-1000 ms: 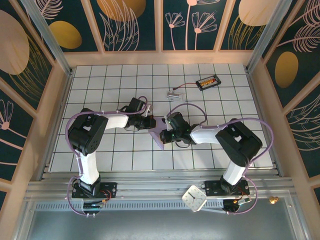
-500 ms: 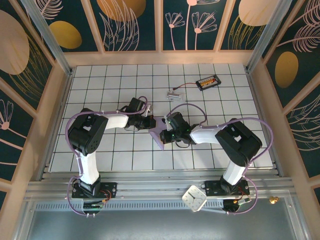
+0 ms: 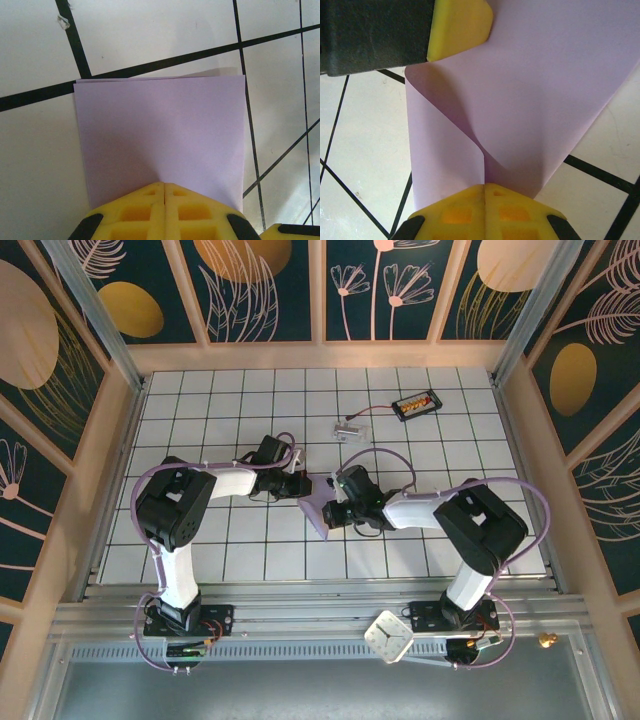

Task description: Fold a paper plane with a square sheet of paper (pick it up from the middle)

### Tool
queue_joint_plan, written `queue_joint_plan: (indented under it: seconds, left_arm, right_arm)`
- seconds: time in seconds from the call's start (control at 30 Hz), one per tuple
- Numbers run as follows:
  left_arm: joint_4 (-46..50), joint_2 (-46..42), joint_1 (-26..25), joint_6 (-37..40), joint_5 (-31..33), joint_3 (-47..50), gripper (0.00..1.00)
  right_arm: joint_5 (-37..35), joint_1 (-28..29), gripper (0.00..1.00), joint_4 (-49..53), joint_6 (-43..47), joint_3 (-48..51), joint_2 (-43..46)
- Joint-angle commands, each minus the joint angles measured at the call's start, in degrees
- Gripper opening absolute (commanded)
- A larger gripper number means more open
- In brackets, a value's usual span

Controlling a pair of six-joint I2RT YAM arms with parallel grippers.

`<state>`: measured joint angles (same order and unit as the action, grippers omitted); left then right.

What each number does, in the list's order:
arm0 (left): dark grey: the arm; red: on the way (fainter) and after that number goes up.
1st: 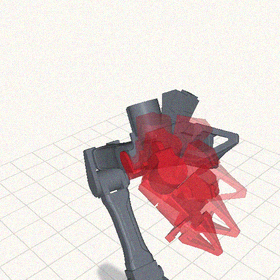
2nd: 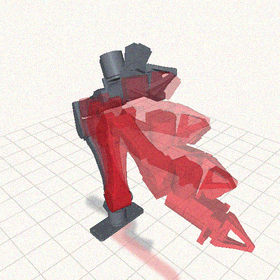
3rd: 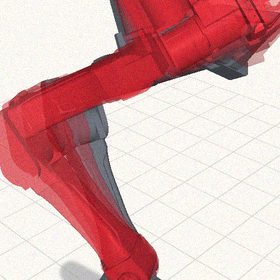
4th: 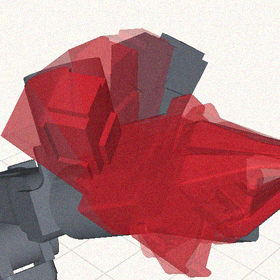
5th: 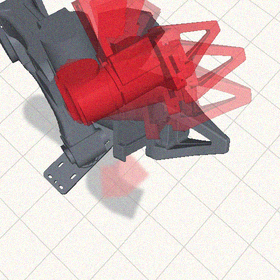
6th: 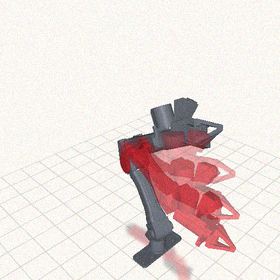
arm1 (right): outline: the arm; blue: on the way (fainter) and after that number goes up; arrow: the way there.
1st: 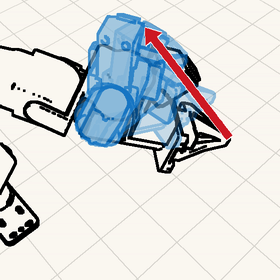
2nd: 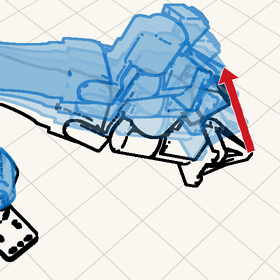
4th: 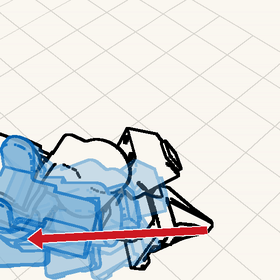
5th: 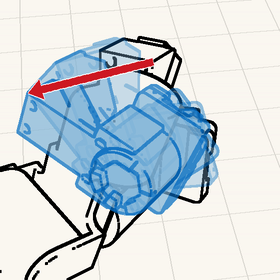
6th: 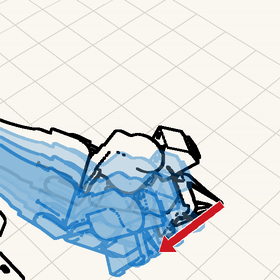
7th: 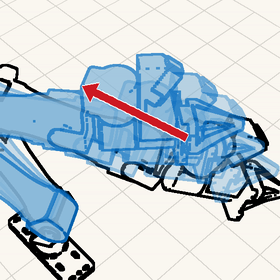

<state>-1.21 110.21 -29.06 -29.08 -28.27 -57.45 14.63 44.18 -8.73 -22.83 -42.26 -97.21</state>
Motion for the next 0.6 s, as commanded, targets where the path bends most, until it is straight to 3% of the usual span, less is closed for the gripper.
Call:
queue_joint_plan:
  seconds: [0.0,0.57]
  left_arm:
    - [3.3,1.5,-0.2,1.1,0.3,-0.3,0.03]
    - [3.2,1.4,-0.2,1.2,0.2,-0.2,0.03]
  right_arm:
    - [-1.0,-0.4,0.02,0.6,0.4,0.7,1.8]
    - [-2.1,-0.6,0.02,2.1,1.4,-2.0,-0.5]
